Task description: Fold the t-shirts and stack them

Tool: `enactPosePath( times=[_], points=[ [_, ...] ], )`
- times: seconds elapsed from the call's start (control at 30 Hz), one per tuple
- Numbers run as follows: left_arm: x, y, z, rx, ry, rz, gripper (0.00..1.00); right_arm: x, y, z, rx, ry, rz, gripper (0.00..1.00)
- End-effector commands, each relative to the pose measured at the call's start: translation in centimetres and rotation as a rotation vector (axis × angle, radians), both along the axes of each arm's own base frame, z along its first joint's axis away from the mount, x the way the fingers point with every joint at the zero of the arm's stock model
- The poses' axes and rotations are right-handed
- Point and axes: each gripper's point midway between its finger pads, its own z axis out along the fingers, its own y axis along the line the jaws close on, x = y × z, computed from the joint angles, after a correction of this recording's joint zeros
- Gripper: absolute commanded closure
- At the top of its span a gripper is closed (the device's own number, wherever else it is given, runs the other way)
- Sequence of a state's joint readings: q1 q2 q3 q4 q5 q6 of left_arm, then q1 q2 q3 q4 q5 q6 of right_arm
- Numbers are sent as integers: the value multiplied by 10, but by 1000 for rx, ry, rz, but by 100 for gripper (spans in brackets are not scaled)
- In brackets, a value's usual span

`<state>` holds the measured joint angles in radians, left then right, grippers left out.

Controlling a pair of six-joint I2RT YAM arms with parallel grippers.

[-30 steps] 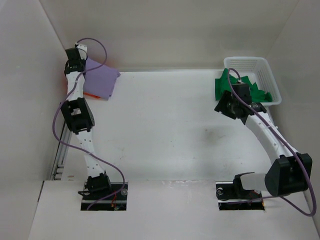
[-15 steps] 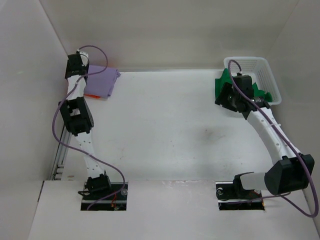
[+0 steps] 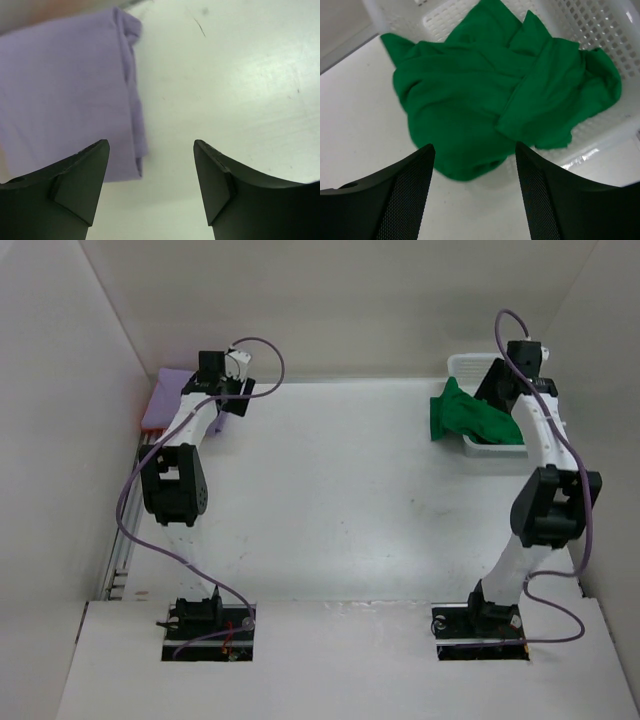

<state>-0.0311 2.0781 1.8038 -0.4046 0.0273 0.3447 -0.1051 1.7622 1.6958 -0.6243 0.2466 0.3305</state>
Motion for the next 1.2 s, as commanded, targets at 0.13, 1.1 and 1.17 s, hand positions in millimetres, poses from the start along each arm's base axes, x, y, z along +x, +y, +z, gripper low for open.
enactPosePath(
  times=[0.13, 1.1, 1.17],
  points=[
    [-36, -2, -17, -56, 105, 13, 32, 77, -12, -21, 222, -125, -44, 30],
    [-47, 1, -17, 65, 116, 1, 33, 82, -32, -14, 299, -281, -160, 100],
    [-47, 2, -15, 72, 111, 0, 33, 73, -30, 22, 256, -355, -148, 100]
  ],
)
